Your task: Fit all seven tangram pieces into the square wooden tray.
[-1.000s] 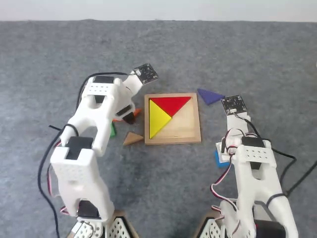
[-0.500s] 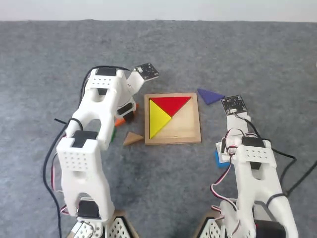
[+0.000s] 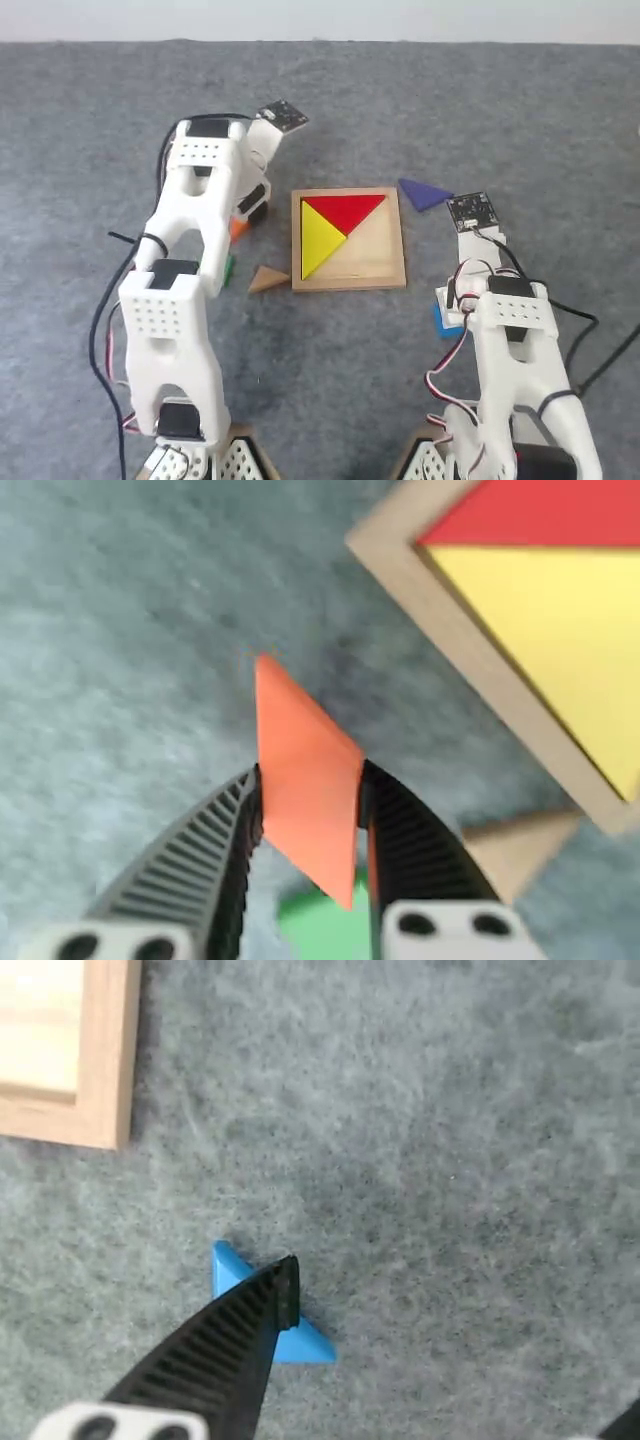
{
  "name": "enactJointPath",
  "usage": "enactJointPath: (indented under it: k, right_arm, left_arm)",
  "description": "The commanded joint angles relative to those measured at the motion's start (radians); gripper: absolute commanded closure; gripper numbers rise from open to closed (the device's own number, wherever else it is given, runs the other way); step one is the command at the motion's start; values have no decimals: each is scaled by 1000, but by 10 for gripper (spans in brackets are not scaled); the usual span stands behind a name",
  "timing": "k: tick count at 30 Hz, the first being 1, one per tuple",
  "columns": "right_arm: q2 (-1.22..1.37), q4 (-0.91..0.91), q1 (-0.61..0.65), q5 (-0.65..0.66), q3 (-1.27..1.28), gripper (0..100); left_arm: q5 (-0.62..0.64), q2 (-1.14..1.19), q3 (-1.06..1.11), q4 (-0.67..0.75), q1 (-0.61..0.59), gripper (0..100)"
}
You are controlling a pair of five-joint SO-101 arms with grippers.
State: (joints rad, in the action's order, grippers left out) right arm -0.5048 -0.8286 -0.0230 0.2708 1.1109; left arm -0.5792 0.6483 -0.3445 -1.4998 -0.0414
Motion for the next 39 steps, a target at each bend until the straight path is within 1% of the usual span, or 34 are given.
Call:
enactJointPath:
  k: [1,7,11,13,16,19,23,27,29,32,39]
  right_arm:
    - [-45,13,-10,-3,-11,491]
    - [-45,13,-10,-3,-11,491]
    - [-45,13,-10,-3,-11,491]
    - [-45,13,-10,-3,-11,491]
    - [-45,13,-10,-3,-11,491]
    - [-45,12,-10,-3,-11,491]
    - [-45,12,-10,-2,-9,491]
    - [-45,12,-10,-2,-11,491]
    - [-45,12,-10,-2,-11,491]
    - [-45,12,-10,-2,-11,491]
    - [-44,12,-10,-2,-11,491]
  left_arm:
    - [34,-135,-45,-127,18,909]
    - [64,-270,-28,-255,94,911]
    - [68,-370,113,-249,178,916]
    - [66,-422,226,-210,236,916]
    - [66,-506,392,-104,311,914]
    - [58,-591,533,-58,341,913]
    - [-3,-715,694,-51,279,898]
    - [-46,-816,835,-8,229,768]
    - [-71,-852,897,38,216,733]
    - [-75,-879,949,104,181,732]
    - [-92,-881,1023,201,89,736]
